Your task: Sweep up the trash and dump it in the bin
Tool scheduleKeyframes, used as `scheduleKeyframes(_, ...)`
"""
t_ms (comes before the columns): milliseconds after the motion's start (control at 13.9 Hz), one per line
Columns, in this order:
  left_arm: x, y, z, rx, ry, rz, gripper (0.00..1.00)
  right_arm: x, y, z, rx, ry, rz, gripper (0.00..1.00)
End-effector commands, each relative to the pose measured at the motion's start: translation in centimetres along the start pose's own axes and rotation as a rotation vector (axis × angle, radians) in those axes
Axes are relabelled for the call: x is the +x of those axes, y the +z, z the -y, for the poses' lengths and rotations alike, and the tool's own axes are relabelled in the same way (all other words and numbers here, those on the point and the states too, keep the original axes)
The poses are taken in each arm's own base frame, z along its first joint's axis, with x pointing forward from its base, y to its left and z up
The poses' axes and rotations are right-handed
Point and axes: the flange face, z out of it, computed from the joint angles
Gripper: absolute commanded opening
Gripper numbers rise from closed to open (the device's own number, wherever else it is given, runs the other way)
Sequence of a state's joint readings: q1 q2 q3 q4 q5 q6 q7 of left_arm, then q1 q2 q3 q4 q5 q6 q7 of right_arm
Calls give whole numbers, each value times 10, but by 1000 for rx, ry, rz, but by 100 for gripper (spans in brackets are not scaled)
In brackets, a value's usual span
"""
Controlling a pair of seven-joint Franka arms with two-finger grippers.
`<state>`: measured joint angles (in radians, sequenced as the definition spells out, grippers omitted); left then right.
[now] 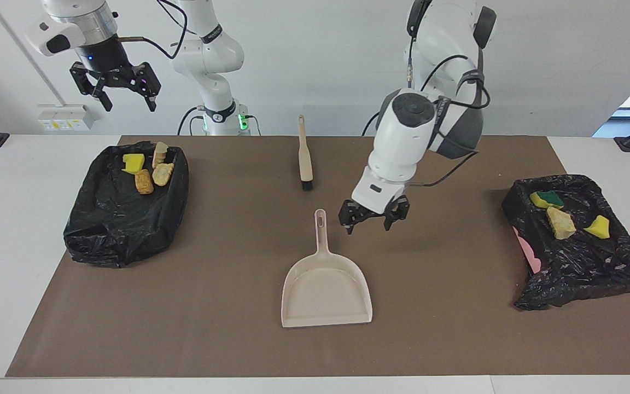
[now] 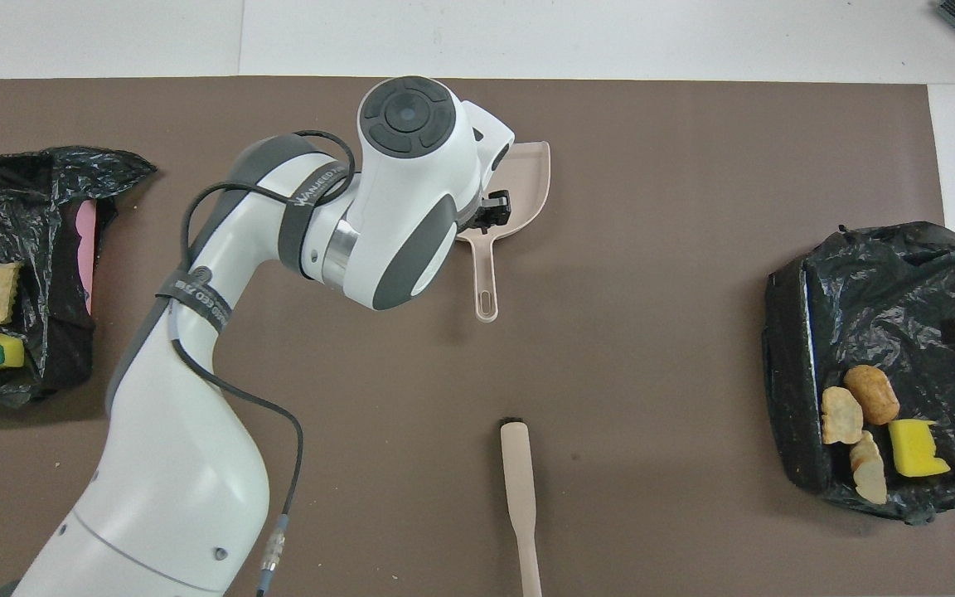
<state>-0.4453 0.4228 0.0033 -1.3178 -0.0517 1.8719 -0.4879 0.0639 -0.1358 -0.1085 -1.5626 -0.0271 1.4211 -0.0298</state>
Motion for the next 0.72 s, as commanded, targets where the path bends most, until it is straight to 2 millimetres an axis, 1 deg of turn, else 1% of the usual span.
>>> scheduleKeyframes(0,-27,-58,89,17,145,-15,100,-4,-3,-8,-11,1,-1,100)
scheduleKeyframes(72,-32,-79,114,22,205,-16,100,-4,-3,-5,-10,-2,1,100)
scheduleKeyframes(144,-34,-95,137,32,263,6,100,-4,-3,-5,-10,-2,-1,100)
scheduleKeyframes(217,-37,-109,156,36,306,16,100,-4,-4,-4,-10,-4,-4,100)
scheduleKeyframes(289,-39,-126,173,37,330,4,100,-4,-5,-3,-9,-4,-7,100)
scheduleKeyframes(361,-40,-147,194,40,324,-25,100,-3,-4,-2,-9,-7,-7,100)
scheduleKeyframes(433,-46,-168,209,43,313,-36,100,-3,-4,-4,-11,-7,-7,100)
scheduleKeyframes(505,-53,-182,219,47,309,-11,100,-4,-5,-7,-10,-2,-8,100)
scheduleKeyframes(650,-62,-195,240,53,344,65,100,-4,-5,-9,-17,0,-5,100)
